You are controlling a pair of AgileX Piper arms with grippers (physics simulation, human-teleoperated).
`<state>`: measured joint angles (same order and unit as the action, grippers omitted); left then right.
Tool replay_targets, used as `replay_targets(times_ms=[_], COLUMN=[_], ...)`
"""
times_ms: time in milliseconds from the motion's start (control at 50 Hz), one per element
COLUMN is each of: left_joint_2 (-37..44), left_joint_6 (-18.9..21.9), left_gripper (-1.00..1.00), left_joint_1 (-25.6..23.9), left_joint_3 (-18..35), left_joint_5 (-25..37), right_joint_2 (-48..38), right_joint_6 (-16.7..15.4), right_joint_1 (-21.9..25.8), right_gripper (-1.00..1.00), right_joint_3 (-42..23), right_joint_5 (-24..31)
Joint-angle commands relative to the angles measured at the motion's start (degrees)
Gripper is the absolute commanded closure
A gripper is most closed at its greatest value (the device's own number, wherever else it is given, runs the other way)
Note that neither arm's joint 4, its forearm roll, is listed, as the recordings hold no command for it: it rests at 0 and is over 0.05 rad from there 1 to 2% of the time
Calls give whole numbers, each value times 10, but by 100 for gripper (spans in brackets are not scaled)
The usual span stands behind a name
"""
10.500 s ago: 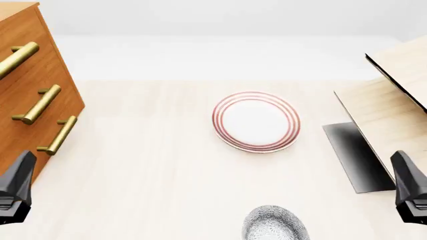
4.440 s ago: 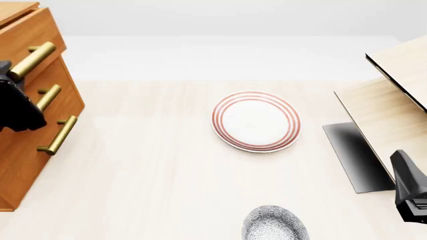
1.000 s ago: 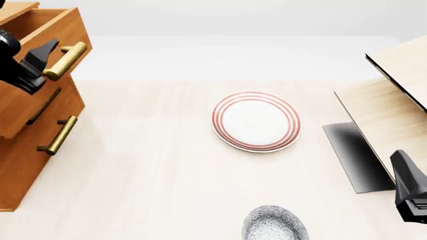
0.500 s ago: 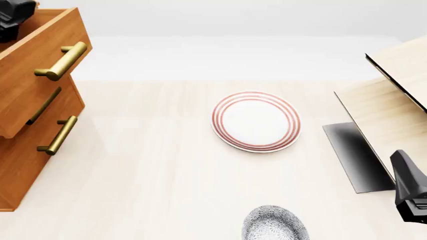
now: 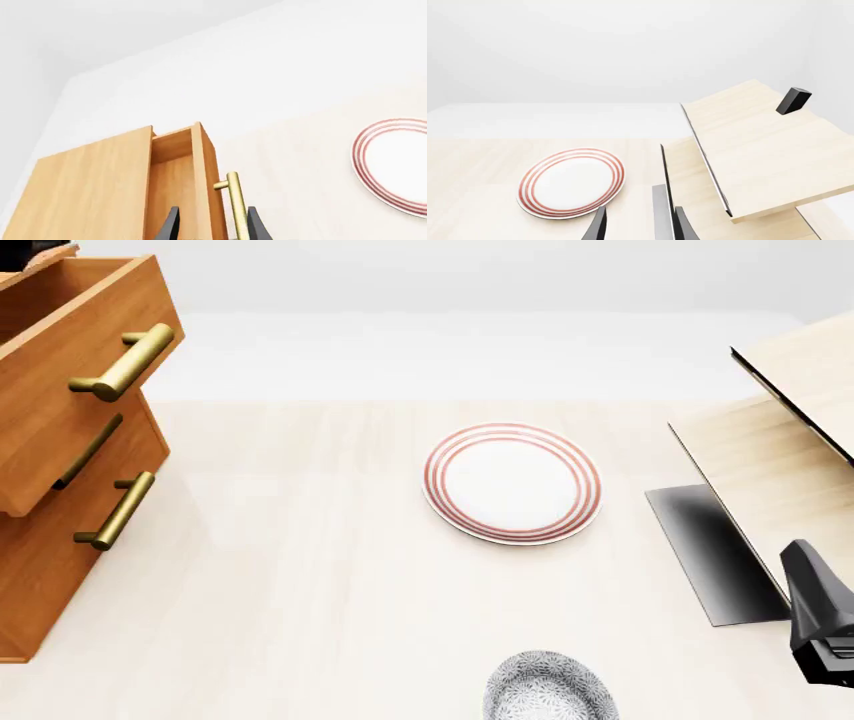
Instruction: Open the top drawer of the cabinet and put the bowl in it.
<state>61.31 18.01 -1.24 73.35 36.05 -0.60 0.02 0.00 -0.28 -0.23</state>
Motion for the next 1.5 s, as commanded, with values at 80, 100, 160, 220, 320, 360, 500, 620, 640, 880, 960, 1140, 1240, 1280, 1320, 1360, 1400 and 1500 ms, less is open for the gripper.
replay_targets(times_ms=[80,100,160,220,320,360,500,620,640,880,960,1140,1240,1280,1320,1360,1400,1500], left_joint_2=[30,33,36,43,48,56,68,82,83,98,99,96,98,98,97,94,94,96], left_joint_6=[-73,-76,-91,-93,-101,-102,-106,-117,-120,-137,-142,-150,-163,-170,-166,-169,-168,-174], left_gripper=[-100,-100,-100,-100,-100,-100,-100,-100,-100,-100,-100,-100,-100,-100,-100,-100,-100,-100], left_joint_1=[12,13,18,13,22,24,27,25,22,26,27,35,33,33,36,38,38,35], left_joint_3=[63,63,71,81,91,93,94,97,100,114,112,104,103,106,104,101,93,83], left_joint_5=[67,71,82,91,108,115,125,134,134,152,152,149,146,146,146,143,138,130], right_joint_2=[1,1,1,1,1,1,1,1,1,1,1,1,1,1,1,1,1,1], right_joint_6=[0,0,0,0,0,0,0,0,0,0,0,0,0,0,0,0,0,0], right_joint_1=[0,0,0,0,0,0,0,0,0,0,0,0,0,0,0,0,0,0], right_gripper=[-100,-100,-100,-100,-100,-100,-100,-100,-100,-100,-100,-100,-100,-100,-100,-100,-100,-100], right_joint_3=[0,0,0,0,0,0,0,0,0,0,0,0,0,0,0,0,0,0], right_joint_5=[1,1,1,1,1,1,1,1,1,1,1,1,1,1,1,1,1,1])
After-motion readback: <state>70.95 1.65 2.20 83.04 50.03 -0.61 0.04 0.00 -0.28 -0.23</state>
